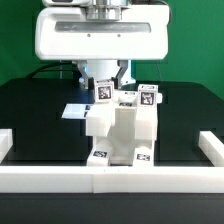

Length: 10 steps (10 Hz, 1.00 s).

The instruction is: Assemble chair

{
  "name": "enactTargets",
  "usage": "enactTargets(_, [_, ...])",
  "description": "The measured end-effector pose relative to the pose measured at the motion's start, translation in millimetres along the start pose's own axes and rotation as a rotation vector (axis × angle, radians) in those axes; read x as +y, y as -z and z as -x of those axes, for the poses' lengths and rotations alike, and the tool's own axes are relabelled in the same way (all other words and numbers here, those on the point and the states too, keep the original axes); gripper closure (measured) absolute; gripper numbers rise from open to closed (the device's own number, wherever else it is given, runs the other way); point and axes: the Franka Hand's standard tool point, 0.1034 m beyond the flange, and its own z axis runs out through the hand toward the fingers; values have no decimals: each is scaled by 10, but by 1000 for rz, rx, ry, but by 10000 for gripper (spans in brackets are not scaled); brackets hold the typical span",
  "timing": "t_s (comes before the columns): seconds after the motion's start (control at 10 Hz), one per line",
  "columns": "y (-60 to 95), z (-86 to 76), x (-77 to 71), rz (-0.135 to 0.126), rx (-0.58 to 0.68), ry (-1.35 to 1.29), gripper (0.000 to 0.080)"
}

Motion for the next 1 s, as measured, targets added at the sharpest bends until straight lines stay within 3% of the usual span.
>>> enactTargets(1.0, [-9,-16,-101,-11,-1,-933,512])
